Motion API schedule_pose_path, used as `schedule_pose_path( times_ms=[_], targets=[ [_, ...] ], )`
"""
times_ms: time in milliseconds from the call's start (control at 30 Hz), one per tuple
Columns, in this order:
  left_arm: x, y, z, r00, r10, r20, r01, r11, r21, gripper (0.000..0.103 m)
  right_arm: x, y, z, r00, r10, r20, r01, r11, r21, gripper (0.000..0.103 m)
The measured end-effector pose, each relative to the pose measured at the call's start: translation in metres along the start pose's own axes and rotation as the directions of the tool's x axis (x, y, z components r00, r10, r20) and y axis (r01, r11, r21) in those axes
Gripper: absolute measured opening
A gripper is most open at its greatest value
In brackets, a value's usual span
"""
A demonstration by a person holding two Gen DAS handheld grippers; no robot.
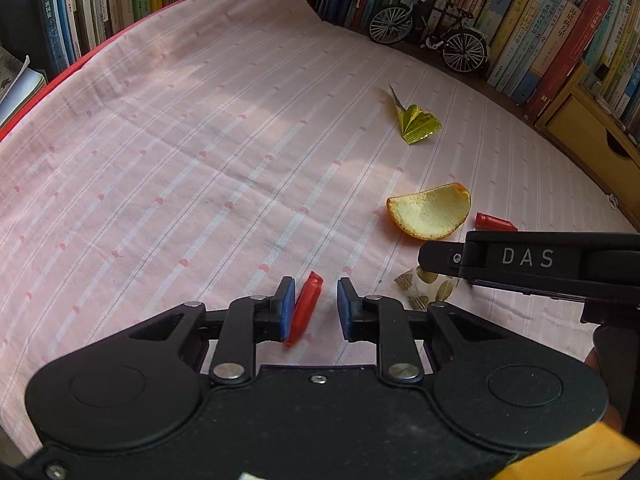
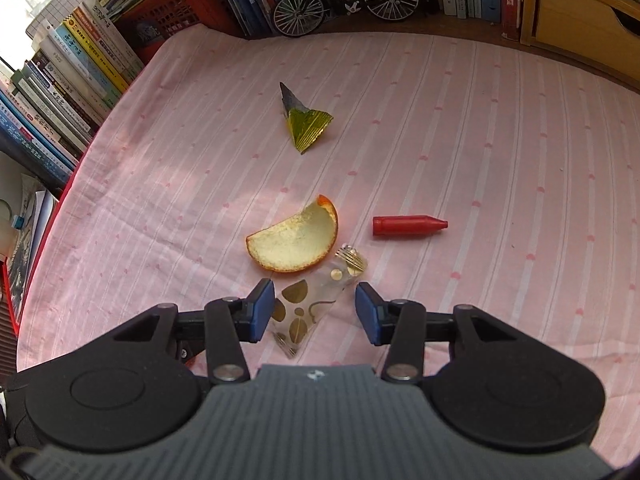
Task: Collect trash
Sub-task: 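Grasp the red crayon with the left tool while the right tool grasps the spotted wrapper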
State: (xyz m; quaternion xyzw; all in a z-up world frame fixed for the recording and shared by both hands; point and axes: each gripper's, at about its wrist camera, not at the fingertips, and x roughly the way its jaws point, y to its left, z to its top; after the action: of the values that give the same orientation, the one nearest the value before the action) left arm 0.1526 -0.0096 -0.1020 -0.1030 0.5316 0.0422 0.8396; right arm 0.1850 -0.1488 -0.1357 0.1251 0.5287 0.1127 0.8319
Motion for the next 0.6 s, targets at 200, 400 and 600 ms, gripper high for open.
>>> schedule_pose_path(
  times_ms=[200, 400, 600],
  targets=[
    [-0.005, -0.002, -0.006, 1.000, 0.028, 0.003, -0.027, 0.999, -0.017, 0.009, -0.001, 0.003, -0.004, 1.000, 0.030, -0.002, -0.030, 0.999, -0.023, 0.019],
    [-0.018, -0.001, -0.011, 1.000, 0.025, 0.011, -0.025, 0.999, -0.028, 0.009, -0.011, 0.000, -0.014, 0.999, 0.054, 0.001, -0.054, 0.998, -0.008, 0.015],
    [-0.035, 0.005, -0.019, 0.999, 0.025, 0.030, -0.024, 0.999, -0.049, 0.009, -0.024, 0.004, -0.025, 0.997, 0.075, 0.007, -0.074, 0.997, -0.027, 0.012]
  ],
)
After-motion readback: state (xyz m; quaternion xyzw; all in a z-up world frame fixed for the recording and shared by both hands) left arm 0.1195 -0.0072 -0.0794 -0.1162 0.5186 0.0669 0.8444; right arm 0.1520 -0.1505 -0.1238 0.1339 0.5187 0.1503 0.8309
